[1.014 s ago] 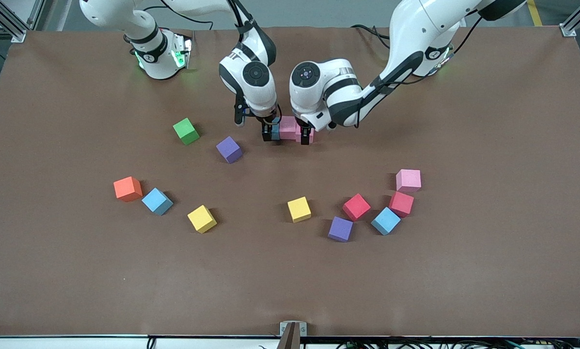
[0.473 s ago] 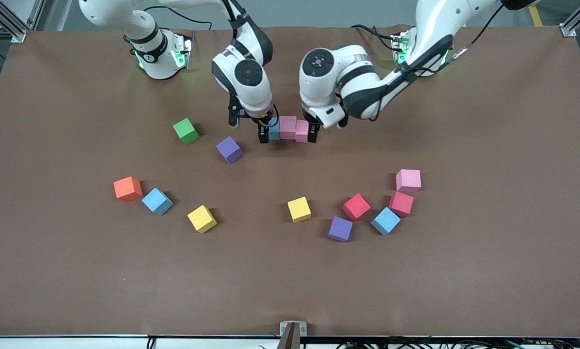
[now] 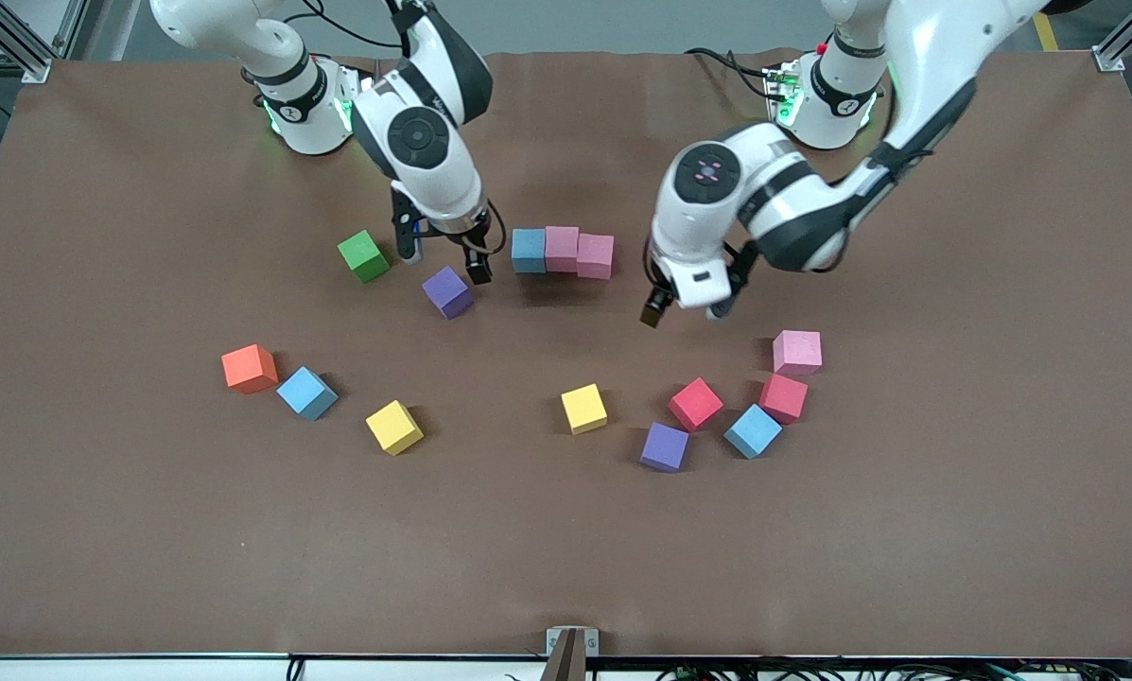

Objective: Arrange 11 blocks into digit 3
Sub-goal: 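Place the blue and pink cubes in a row beside the first pink cube, then grasp a blue cube with the right gripper while the left gripper grasps pink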

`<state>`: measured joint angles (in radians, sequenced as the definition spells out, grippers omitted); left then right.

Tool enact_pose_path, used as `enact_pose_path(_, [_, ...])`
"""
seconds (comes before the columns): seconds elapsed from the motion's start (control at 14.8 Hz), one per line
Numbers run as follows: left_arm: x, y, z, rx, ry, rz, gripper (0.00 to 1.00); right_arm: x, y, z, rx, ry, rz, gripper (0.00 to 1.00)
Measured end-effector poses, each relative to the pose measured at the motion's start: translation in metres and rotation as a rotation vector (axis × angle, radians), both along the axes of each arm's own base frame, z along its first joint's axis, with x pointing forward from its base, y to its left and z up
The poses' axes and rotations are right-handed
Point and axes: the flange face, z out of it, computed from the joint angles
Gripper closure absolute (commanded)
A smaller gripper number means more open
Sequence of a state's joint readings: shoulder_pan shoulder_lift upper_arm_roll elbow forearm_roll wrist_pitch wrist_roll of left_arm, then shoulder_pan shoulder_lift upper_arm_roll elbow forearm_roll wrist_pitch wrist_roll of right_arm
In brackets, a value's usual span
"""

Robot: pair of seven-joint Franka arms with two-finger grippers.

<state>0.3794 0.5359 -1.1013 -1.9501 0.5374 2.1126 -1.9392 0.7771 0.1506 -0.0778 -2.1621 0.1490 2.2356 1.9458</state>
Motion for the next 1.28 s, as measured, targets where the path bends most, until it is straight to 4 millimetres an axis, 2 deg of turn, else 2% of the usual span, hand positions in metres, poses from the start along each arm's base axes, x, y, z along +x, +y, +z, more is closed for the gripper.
enact_pose_path(0.2, [0.031,0.057,0.01,0.017,-0.022,-0.124,0.0,0.036,-0.052,-0.001,-0.026,-0.026,0.111,0.0])
enact_pose_path(0.34, [0.04,0.082,0.01,0.03,-0.024,-0.161,0.0,0.063,-0.098,-0.002,-0.03,-0.035,0.202,0.0])
enact_pose_path(0.68, [0.048,0.133,-0.01,0.079,-0.016,-0.295,0.0,0.12,-0.241,0.0,0.011,-0.081,0.452,0.0])
enact_pose_path(0.81, [0.049,0.146,-0.016,0.074,-0.005,-0.421,0.0,0.131,-0.283,-0.005,0.016,-0.115,0.541,0.0])
enact_pose_path(0.88, [0.049,0.152,-0.019,0.071,0.005,-0.511,0.0,0.133,-0.301,-0.014,0.017,-0.121,0.587,0.0])
enact_pose_path(1.01, [0.047,0.16,-0.024,0.065,0.026,-0.686,0.0,0.137,-0.312,-0.032,0.015,-0.128,0.641,0.0])
enact_pose_path(1.28, [0.042,0.179,-0.039,0.034,0.063,-0.97,0.0,0.145,-0.304,-0.067,0.0,-0.172,0.682,0.0])
